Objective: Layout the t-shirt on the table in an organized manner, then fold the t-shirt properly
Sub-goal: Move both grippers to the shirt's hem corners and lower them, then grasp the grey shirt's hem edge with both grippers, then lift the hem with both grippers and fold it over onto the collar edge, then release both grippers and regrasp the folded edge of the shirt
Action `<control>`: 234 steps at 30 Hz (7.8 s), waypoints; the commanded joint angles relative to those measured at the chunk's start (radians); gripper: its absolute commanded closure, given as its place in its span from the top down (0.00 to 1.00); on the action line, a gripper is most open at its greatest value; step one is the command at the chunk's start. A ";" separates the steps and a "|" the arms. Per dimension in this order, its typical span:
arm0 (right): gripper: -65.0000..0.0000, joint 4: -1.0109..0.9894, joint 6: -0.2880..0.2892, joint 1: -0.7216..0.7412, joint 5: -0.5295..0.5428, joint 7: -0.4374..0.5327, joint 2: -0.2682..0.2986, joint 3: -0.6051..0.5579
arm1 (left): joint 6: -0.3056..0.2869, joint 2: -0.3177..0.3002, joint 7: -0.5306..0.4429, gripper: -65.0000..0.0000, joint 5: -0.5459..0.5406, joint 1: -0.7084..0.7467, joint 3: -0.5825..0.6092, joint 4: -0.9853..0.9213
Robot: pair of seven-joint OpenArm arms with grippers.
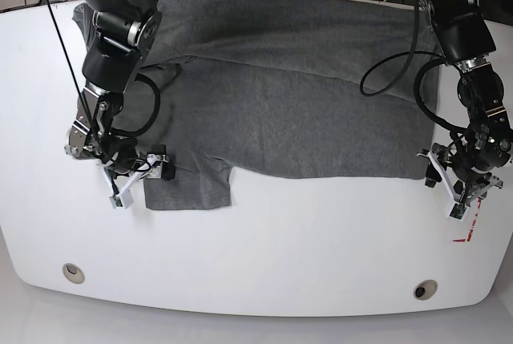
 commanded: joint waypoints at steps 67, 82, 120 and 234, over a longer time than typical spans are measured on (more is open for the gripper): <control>0.00 -0.108 0.006 0.027 0.016 0.189 0.060 -0.185 | -0.077 0.010 -0.293 0.25 0.087 -0.256 0.000 -0.832; 0.00 -0.028 0.006 0.024 0.016 0.152 0.061 -0.185 | -0.077 0.036 -0.335 0.00 0.087 -0.249 0.000 -0.830; 0.00 0.658 0.006 -0.087 0.021 -0.334 0.063 -0.184 | -0.077 0.059 -0.134 0.00 0.079 -0.065 -0.006 -0.172; 0.60 1.032 0.006 -0.533 0.454 -0.509 -0.049 0.252 | -0.077 0.160 0.132 0.53 0.087 0.435 -0.001 0.448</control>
